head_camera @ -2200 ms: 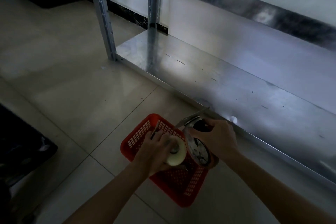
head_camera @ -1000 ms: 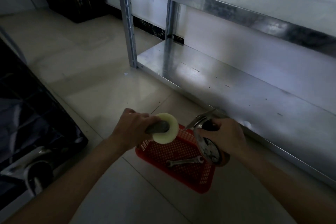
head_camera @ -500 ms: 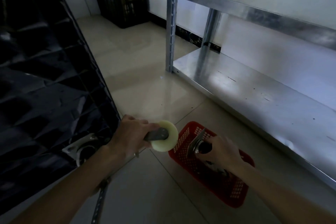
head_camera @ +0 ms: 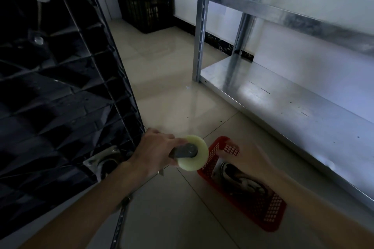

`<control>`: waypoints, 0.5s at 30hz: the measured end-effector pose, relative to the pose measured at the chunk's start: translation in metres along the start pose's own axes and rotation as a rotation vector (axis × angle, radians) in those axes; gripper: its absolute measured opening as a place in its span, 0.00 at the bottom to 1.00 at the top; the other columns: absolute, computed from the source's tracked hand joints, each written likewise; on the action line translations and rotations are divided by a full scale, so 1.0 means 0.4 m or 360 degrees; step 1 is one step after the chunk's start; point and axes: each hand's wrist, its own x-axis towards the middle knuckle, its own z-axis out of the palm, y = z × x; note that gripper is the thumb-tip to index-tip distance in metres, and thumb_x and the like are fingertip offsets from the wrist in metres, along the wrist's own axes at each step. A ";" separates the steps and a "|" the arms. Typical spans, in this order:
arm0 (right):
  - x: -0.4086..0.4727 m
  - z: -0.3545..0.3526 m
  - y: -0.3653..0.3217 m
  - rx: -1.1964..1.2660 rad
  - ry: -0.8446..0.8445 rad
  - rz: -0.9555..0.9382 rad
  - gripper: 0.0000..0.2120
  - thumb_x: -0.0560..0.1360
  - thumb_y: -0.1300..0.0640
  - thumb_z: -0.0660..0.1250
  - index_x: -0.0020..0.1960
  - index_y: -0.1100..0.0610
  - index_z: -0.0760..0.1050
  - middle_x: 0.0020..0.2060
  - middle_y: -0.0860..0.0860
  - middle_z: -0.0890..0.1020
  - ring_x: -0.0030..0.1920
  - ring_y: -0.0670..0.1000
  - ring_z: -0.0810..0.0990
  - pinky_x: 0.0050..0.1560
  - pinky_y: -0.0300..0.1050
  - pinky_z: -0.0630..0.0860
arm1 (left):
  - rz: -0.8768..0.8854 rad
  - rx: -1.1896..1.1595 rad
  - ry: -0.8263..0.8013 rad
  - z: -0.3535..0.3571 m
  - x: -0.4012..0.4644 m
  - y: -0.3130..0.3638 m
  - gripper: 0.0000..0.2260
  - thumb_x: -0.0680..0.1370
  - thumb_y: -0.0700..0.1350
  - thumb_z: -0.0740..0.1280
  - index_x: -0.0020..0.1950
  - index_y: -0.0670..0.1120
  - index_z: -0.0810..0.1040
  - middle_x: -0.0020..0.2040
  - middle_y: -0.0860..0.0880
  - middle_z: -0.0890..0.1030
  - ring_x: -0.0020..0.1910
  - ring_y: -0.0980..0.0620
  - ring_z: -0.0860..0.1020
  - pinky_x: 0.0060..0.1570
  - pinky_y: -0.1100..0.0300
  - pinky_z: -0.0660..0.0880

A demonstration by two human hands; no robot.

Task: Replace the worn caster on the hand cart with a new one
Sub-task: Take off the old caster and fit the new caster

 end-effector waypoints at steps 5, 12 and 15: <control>0.002 -0.049 -0.155 0.0880 -0.0521 -0.0174 0.36 0.68 0.28 0.71 0.70 0.43 0.73 0.61 0.41 0.81 0.61 0.45 0.80 0.65 0.46 0.75 | 0.0061 0.0030 0.0027 -0.039 -0.007 0.008 0.29 0.72 0.65 0.72 0.73 0.65 0.70 0.53 0.60 0.82 0.53 0.57 0.79 0.62 0.55 0.64; -0.014 -0.020 -0.230 0.1044 -0.0561 -0.0136 0.28 0.67 0.41 0.81 0.63 0.45 0.76 0.55 0.44 0.84 0.54 0.46 0.84 0.56 0.50 0.83 | 0.0152 0.0134 0.0042 -0.101 -0.054 -0.002 0.28 0.74 0.63 0.71 0.73 0.63 0.71 0.55 0.57 0.82 0.55 0.53 0.78 0.62 0.54 0.64; -0.031 -0.017 -0.263 0.1073 -0.0530 -0.0128 0.26 0.68 0.46 0.81 0.63 0.45 0.76 0.55 0.45 0.83 0.54 0.46 0.83 0.52 0.46 0.84 | 0.0175 0.0199 -0.0002 -0.119 -0.070 -0.014 0.29 0.75 0.63 0.70 0.75 0.63 0.67 0.56 0.57 0.81 0.57 0.54 0.77 0.63 0.53 0.62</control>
